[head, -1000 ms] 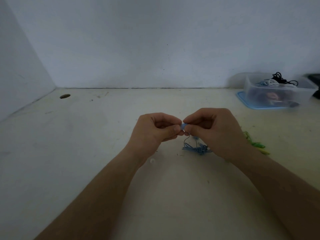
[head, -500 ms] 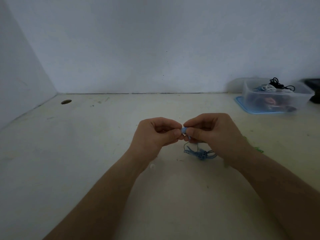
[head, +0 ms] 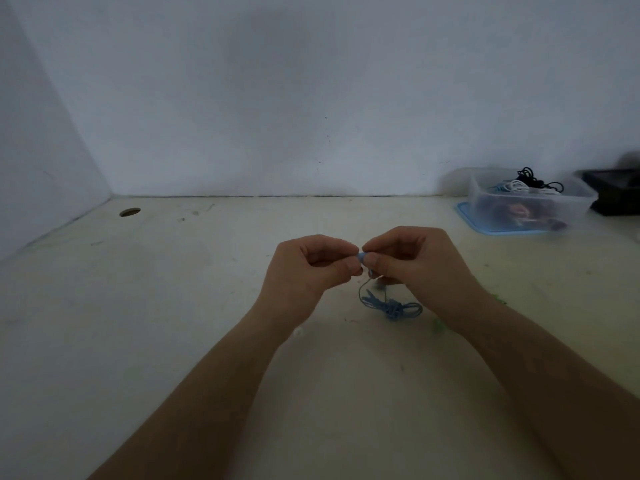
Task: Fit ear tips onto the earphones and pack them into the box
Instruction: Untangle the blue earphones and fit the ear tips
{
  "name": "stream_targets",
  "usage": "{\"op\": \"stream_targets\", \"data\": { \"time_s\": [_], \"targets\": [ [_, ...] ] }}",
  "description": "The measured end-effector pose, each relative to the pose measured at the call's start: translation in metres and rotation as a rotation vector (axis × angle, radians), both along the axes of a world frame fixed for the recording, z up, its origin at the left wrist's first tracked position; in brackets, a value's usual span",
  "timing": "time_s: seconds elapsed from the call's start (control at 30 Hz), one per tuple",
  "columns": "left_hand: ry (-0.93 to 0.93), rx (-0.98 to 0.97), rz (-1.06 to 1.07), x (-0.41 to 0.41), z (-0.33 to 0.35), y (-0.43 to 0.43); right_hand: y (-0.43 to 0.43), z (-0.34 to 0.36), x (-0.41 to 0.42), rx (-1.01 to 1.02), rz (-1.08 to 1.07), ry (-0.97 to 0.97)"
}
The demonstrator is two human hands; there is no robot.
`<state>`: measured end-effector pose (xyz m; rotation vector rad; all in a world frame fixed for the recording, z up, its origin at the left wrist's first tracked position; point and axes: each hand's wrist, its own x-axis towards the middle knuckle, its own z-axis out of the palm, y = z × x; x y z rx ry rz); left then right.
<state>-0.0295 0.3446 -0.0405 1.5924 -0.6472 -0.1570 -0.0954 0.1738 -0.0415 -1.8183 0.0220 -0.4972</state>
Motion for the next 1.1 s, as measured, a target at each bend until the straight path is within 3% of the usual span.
{"op": "stream_targets", "data": {
  "time_s": [0.47,1.0,1.1],
  "targets": [
    [-0.044,-0.039,0.047,0.0021,-0.0046,-0.0031,0.0027,-0.0032,0.0021,0.14,0.035,0.018],
    [-0.027,-0.037,-0.043,-0.0029,-0.0008,-0.0042,0.0027,0.0055,-0.004,0.036,-0.082,0.023],
    [-0.068,0.003,0.007,-0.0023,-0.0019,-0.0056,-0.0019,0.0059,-0.0042,-0.147,-0.164,0.029]
  ]
}}
